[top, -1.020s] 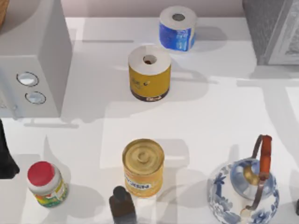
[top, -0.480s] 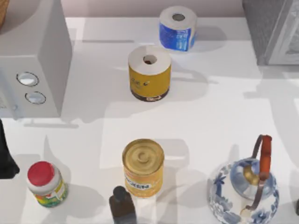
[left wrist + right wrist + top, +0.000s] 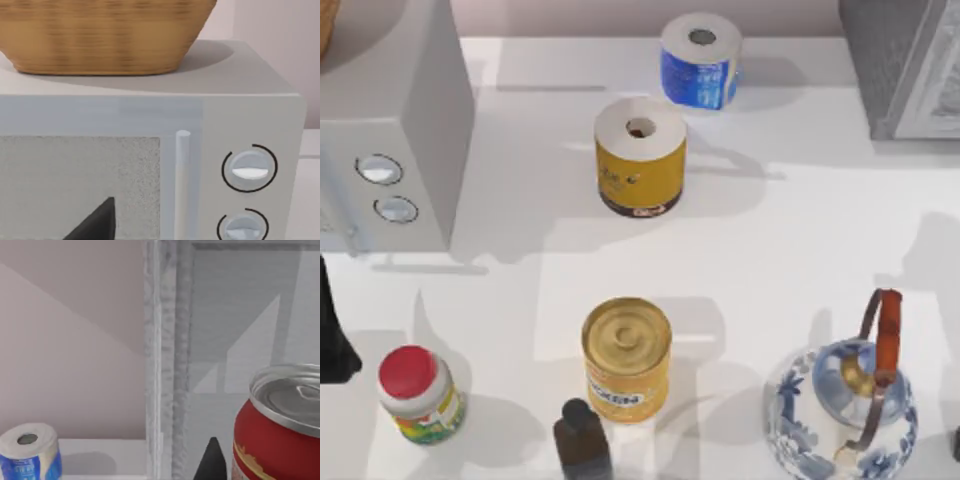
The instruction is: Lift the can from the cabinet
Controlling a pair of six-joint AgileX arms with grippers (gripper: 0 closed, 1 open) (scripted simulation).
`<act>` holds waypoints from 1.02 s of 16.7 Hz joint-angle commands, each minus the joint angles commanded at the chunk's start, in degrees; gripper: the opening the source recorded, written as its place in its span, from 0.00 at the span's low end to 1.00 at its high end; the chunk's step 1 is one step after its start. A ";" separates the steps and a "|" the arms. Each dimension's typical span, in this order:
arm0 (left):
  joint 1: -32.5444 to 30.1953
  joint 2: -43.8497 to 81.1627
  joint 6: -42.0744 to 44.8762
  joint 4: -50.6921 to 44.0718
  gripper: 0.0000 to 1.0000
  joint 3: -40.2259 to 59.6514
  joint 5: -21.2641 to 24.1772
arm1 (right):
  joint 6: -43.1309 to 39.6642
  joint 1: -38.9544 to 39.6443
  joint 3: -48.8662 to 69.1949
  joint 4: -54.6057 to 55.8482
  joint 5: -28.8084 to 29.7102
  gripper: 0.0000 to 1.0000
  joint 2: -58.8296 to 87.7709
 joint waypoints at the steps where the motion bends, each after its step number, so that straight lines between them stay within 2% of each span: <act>1: 0.00 0.00 0.00 0.00 1.00 0.00 0.00 | -0.06 -0.80 -5.92 2.14 -0.88 0.00 -3.46; 5: 0.00 0.00 0.00 0.00 1.00 0.00 0.00 | -0.20 -3.84 -27.17 10.07 -4.17 0.00 -16.27; 9: 0.00 0.00 0.00 0.00 1.00 0.00 0.00 | -0.26 -6.15 -40.72 15.84 -6.67 0.00 -25.68; 17: 0.00 0.00 0.00 0.00 1.00 0.00 0.00 | -0.23 -6.75 -44.66 17.61 -7.47 0.00 -28.51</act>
